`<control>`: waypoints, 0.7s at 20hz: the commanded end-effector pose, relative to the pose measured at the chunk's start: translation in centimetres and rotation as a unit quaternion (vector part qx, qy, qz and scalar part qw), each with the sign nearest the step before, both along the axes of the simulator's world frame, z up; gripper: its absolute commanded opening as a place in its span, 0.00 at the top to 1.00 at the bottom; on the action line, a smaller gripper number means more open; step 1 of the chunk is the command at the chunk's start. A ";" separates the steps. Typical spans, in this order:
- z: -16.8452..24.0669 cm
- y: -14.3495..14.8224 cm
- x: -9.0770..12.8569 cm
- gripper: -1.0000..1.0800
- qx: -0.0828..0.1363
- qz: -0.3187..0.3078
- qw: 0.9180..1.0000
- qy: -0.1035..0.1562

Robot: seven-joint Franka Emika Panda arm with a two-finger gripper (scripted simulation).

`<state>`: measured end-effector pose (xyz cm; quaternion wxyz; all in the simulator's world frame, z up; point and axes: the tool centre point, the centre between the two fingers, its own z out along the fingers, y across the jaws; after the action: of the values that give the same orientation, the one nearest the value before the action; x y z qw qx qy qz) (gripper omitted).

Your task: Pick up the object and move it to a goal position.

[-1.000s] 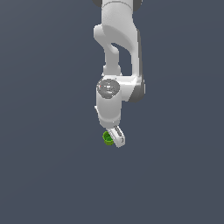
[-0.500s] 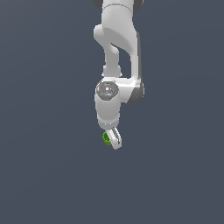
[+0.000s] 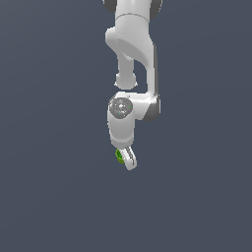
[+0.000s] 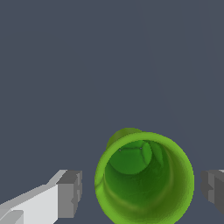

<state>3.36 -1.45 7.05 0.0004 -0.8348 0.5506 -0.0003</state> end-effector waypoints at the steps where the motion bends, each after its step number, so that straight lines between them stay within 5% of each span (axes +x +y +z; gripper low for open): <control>1: -1.4 0.0 -0.1 0.04 0.000 -0.001 1.000 0.001; 8: -2.8 0.0 0.0 0.04 0.000 -0.001 1.000 0.001; 9: -2.8 0.0 0.0 1.00 0.000 -0.001 1.000 0.001; 14: -2.8 0.0 0.0 1.00 0.000 -0.001 1.000 0.001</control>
<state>3.38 -1.46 4.29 0.0000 -0.8341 0.5516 0.0001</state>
